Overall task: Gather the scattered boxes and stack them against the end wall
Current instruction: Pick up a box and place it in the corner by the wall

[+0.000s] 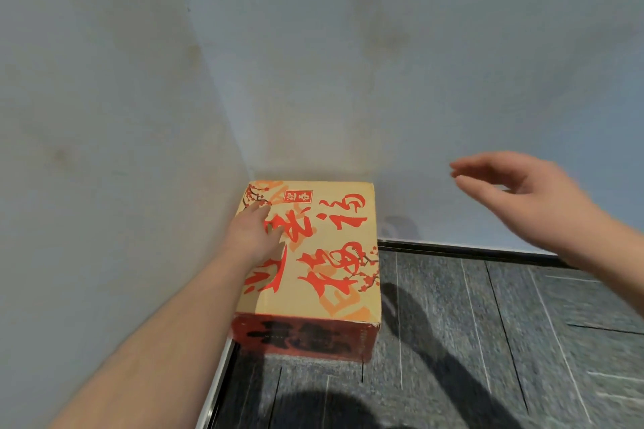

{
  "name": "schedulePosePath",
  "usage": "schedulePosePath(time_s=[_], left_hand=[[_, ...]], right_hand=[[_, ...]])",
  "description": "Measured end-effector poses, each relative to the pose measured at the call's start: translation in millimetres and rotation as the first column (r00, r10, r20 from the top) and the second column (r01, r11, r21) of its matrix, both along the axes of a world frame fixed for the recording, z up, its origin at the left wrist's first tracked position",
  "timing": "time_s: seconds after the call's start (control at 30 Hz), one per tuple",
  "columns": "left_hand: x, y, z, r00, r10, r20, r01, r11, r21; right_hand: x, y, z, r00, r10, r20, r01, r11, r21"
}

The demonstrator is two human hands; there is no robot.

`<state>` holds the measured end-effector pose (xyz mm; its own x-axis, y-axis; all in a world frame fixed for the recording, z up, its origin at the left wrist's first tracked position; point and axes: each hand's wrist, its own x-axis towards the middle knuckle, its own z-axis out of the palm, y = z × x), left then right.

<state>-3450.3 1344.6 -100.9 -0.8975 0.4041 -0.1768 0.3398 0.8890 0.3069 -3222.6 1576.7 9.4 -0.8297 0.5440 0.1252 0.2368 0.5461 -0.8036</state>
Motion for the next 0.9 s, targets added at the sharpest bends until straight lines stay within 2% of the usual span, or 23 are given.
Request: schedulePosePath(time_s=[0.07, 0.13, 0.27, 0.43, 0.7, 0.9], left_hand=[[6, -6, 0, 1.0, 0.013, 0.025, -0.014, 1.0, 0.015], [20, -17, 5, 0.998, 0.013, 0.068, -0.012, 1.0, -0.011], [57, -40, 47, 0.98, 0.025, 0.199, -0.014, 0.999, -0.053], [95, -58, 165, 0.964, 0.017, 0.266, -0.007, 0.999, -0.036], [130, -71, 389, 0.979, -0.045, 0.197, 0.039, 0.999, 0.031], [161, -84, 482, 0.993, 0.035, 0.115, -0.039, 0.999, 0.035]], right_hand=[[16, 5, 7, 0.997, -0.052, -0.051, 0.049, 0.998, -0.046], [24, 4, 10, 0.995, -0.097, -0.038, 0.094, 0.992, -0.079], [26, -21, 38, 0.984, -0.049, 0.172, 0.077, 0.985, -0.156], [21, -55, 143, 0.969, 0.024, 0.247, 0.023, 0.982, -0.186], [46, -72, 338, 0.968, 0.036, 0.248, 0.001, 0.989, -0.147], [57, -79, 408, 0.97, 0.133, 0.206, -0.117, 0.989, -0.088]])
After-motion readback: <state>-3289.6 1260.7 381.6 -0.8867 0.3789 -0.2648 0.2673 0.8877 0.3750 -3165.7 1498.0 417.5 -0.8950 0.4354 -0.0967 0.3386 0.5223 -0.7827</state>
